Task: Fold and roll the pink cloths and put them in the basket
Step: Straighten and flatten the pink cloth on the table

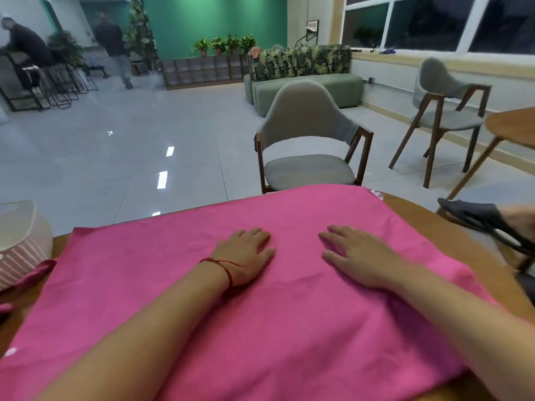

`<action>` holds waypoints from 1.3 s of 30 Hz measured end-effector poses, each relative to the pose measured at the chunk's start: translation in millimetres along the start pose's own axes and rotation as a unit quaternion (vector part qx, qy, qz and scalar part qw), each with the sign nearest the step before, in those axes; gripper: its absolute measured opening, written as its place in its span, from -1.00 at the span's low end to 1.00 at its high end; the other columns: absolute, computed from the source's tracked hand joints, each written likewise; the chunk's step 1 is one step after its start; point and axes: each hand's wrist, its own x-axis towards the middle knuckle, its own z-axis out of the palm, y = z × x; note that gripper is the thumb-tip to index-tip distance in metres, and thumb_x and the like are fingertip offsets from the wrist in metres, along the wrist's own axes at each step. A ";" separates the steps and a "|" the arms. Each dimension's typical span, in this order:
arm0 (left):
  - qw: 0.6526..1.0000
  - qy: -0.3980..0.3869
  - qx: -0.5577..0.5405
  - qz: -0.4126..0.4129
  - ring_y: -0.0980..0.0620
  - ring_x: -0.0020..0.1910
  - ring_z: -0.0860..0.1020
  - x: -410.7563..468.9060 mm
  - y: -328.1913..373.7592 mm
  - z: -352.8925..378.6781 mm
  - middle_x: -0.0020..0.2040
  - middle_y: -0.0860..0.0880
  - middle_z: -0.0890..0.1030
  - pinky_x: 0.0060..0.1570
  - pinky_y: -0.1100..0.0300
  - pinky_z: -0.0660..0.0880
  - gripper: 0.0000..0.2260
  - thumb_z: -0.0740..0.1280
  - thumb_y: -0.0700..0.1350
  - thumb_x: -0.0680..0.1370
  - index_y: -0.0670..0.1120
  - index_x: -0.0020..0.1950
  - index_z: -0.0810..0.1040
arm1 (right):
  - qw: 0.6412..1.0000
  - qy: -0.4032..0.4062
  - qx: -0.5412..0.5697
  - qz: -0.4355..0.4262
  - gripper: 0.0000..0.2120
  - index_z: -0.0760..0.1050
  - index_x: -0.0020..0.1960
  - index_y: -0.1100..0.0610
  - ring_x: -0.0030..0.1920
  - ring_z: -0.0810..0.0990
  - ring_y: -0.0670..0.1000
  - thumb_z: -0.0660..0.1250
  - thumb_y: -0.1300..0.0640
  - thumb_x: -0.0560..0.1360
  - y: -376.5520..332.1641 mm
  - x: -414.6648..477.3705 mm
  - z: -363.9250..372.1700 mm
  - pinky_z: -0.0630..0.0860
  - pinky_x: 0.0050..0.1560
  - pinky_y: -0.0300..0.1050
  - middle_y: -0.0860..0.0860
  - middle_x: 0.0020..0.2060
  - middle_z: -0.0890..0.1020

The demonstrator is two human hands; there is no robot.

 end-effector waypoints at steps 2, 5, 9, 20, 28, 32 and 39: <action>0.996 -0.018 0.010 0.082 -0.09 0.64 0.18 -4.6 54.4 7.9 0.68 0.10 0.19 0.56 -0.20 0.20 -0.33 -0.03 0.39 0.58 0.17 0.65 0.20 | 1.000 -0.004 0.011 0.021 -0.20 0.12 0.70 -0.21 0.69 0.12 -0.01 -0.16 -0.54 0.56 -1.4 -38.0 2.1 0.13 0.65 0.12 -0.16 0.70 0.13; 0.991 -0.029 0.015 0.129 -0.11 0.65 0.13 -14.3 120.6 13.0 0.68 0.13 0.15 0.55 -0.29 0.15 -0.47 0.05 0.29 0.68 0.20 0.65 0.19 | 0.998 0.013 0.038 0.054 -0.37 0.18 0.68 -0.23 0.67 0.14 -0.06 0.03 -0.40 0.66 2.1 -92.0 1.3 0.12 0.65 0.07 -0.20 0.68 0.17; 0.993 -0.052 0.032 0.103 -0.25 0.66 0.07 -15.5 166.5 14.8 0.70 0.11 0.08 0.49 -0.43 0.13 -0.46 0.01 0.34 0.67 0.29 0.65 0.11 | 0.993 0.056 0.054 0.092 -0.43 0.26 0.64 -0.25 0.62 0.22 -0.12 0.09 -0.37 0.67 11.1 -163.1 0.1 0.16 0.63 0.00 -0.24 0.64 0.25; 0.991 -0.084 0.054 0.084 -0.21 0.60 0.23 -9.4 192.4 5.1 0.66 -0.08 0.20 0.59 -0.19 0.12 -0.49 0.08 0.22 0.70 0.16 0.65 0.21 | 0.951 0.121 0.124 0.255 -0.45 0.28 0.60 -0.22 0.53 0.32 -0.03 0.21 -0.26 0.64 55.7 -262.8 8.8 0.41 0.48 0.13 -0.18 0.57 0.36; 0.989 -0.049 0.041 0.135 -0.19 0.55 0.32 21.9 237.5 19.8 0.63 0.08 0.29 0.49 -0.24 0.29 -0.49 0.03 0.30 0.64 0.23 0.59 0.28 | 0.880 0.177 0.294 0.330 -0.52 0.55 0.44 -0.08 0.18 0.61 0.00 0.44 -0.11 0.54 107.6 -256.4 0.2 0.56 0.22 0.07 -0.12 0.14 0.66; 0.990 -0.046 0.026 0.131 -0.18 0.58 0.29 49.2 249.1 22.5 0.65 0.09 0.26 0.56 -0.22 0.21 -0.47 -0.03 0.32 0.61 0.33 0.57 0.30 | 0.860 0.174 0.334 0.343 -0.90 0.67 0.01 -0.10 0.09 0.65 0.02 0.48 -0.06 0.51 118.8 -249.3 -4.5 0.58 0.14 0.04 -0.12 -0.01 0.69; 0.992 -0.065 0.070 0.080 -0.35 0.52 0.30 69.2 275.8 14.0 0.65 -0.06 0.23 0.53 -0.28 0.22 -0.53 -0.06 0.27 0.69 0.38 0.62 0.14 | 0.850 0.175 0.361 0.342 -0.79 0.66 -0.14 0.07 -0.12 0.69 0.07 0.50 -0.07 0.47 130.6 -246.2 -6.3 0.65 -0.01 0.10 0.00 -0.22 0.72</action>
